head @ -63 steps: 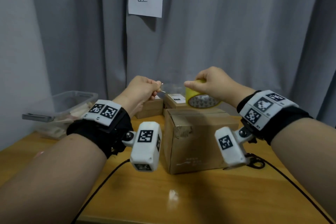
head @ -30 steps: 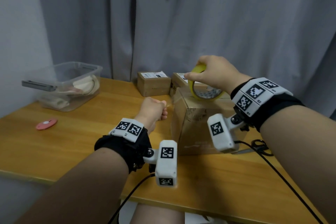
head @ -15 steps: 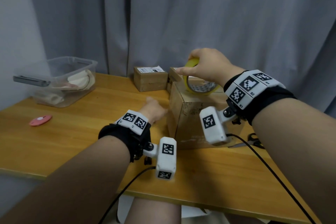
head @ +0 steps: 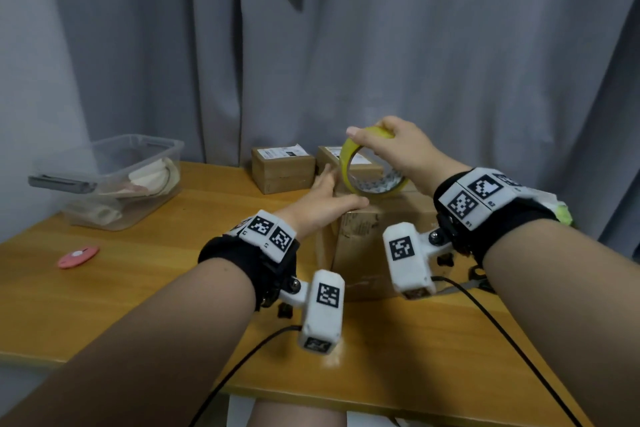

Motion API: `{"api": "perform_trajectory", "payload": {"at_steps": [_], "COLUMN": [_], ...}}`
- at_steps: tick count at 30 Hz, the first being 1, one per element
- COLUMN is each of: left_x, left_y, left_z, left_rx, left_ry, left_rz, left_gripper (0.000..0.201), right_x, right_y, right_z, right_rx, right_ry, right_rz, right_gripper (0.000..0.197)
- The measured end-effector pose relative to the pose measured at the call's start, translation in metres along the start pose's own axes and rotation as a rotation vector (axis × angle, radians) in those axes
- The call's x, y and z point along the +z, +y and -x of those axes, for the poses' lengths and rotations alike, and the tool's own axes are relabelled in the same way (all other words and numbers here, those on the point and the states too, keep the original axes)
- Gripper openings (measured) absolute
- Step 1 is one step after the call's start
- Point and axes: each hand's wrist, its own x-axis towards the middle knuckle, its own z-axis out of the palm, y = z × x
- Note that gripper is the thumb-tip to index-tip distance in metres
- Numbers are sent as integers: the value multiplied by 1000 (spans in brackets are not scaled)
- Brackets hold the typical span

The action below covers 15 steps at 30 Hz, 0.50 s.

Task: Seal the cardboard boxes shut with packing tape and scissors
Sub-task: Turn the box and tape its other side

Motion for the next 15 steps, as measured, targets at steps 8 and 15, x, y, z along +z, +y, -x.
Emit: {"api": "perform_trajectory", "payload": {"at_steps": [8,15], "left_x": [-3,-4], "left_y": [-2,12], "left_z": [-2,4], "left_rx": [-19,-61], "left_ry": [-65,-104], "left_rz": [-73,-410], "left_gripper": [80,80], "right_x": [-17,-50], "right_y": [-12,31], "right_z": [-9,1], "right_rx": [-74,56], "right_ry": [4,23], "right_rz": [455,536], "right_gripper": [38,76]}}
